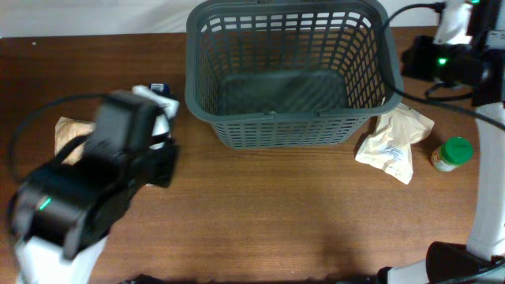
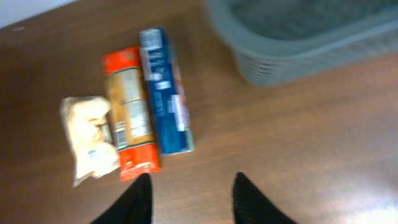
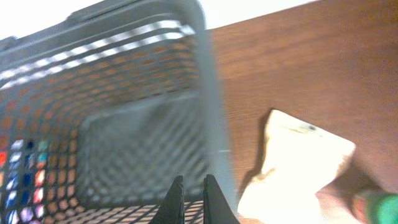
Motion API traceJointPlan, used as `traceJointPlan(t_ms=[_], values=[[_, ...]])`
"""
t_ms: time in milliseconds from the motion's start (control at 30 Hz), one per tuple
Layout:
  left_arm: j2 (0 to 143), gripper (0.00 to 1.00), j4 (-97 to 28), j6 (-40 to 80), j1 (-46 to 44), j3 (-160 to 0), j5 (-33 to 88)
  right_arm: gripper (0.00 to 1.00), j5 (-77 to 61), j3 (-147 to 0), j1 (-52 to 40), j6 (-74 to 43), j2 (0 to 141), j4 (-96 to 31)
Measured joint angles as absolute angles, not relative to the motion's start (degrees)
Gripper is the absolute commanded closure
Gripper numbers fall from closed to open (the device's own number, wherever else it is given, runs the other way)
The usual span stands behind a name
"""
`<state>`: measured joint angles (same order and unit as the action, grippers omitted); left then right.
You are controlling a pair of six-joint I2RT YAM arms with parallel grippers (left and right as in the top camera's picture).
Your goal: Pack container
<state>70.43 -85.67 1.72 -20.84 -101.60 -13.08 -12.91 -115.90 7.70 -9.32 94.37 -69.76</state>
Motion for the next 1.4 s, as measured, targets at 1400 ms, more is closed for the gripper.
traceJointPlan(t_ms=[1400], values=[[66.5, 0.60, -93.4, 1.8, -11.9, -101.8, -13.6, 0.96, -20.0, -115.9, 6.8, -8.6, 113.6, -62.1]])
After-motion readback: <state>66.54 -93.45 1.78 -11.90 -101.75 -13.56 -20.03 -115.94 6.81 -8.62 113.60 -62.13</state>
